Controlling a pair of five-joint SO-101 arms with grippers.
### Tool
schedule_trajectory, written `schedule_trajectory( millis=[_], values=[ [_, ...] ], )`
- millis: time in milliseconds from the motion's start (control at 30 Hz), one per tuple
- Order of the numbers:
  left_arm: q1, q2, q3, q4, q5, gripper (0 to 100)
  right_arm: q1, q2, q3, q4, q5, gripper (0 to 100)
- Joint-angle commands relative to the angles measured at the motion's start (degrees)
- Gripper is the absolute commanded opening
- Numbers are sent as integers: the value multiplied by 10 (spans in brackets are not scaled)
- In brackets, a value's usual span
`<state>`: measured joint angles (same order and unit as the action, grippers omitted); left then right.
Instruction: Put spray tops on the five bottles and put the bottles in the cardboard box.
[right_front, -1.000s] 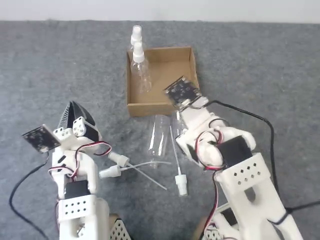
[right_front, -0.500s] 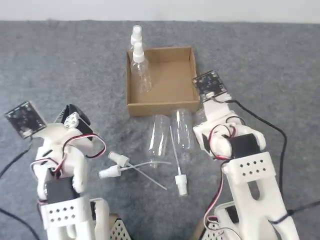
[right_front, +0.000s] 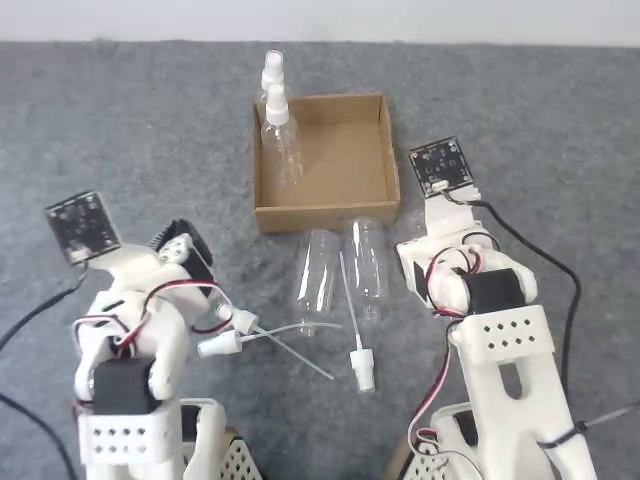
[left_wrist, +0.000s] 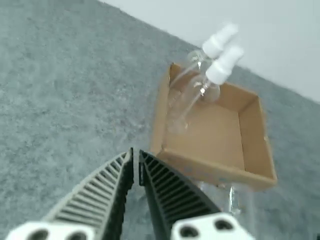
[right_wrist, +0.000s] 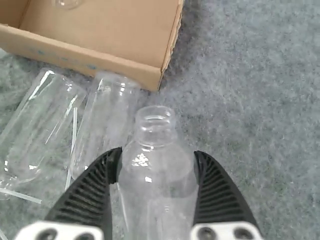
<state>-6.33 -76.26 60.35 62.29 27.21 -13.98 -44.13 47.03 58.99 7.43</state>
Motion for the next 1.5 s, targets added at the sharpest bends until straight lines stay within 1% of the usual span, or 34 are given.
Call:
schedule_trajectory(
  millis=[0,167,300,400,500,600,700,833,1200,1367,1467],
  values=[
    [11,76,-41,12,-12,13,7,-18,-6,-13,-6,27],
    [11,221,-71,15,-6,13,7,-18,-6,-13,-6,27],
    [11,322,-89,14,62,16,7,-17,-6,-13,-6,27],
    [11,383,-94,16,75,20,7,-17,-6,-13,-6,27],
    [11,431,-94,16,76,86,7,-17,-6,-13,-6,27],
    [11,455,-90,18,77,177,7,-17,-6,-13,-6,27],
    [12,458,-94,49,87,221,7,-17,-6,-13,-6,27],
    [12,462,-102,80,91,221,7,-17,-6,-13,-6,27],
    [12,473,-70,84,93,223,7,-17,-6,-13,-3,27],
    [27,564,-76,81,93,224,8,-17,-6,-13,-3,27],
    [25,629,-106,76,94,223,8,-17,-6,-13,-3,27]
  ],
)
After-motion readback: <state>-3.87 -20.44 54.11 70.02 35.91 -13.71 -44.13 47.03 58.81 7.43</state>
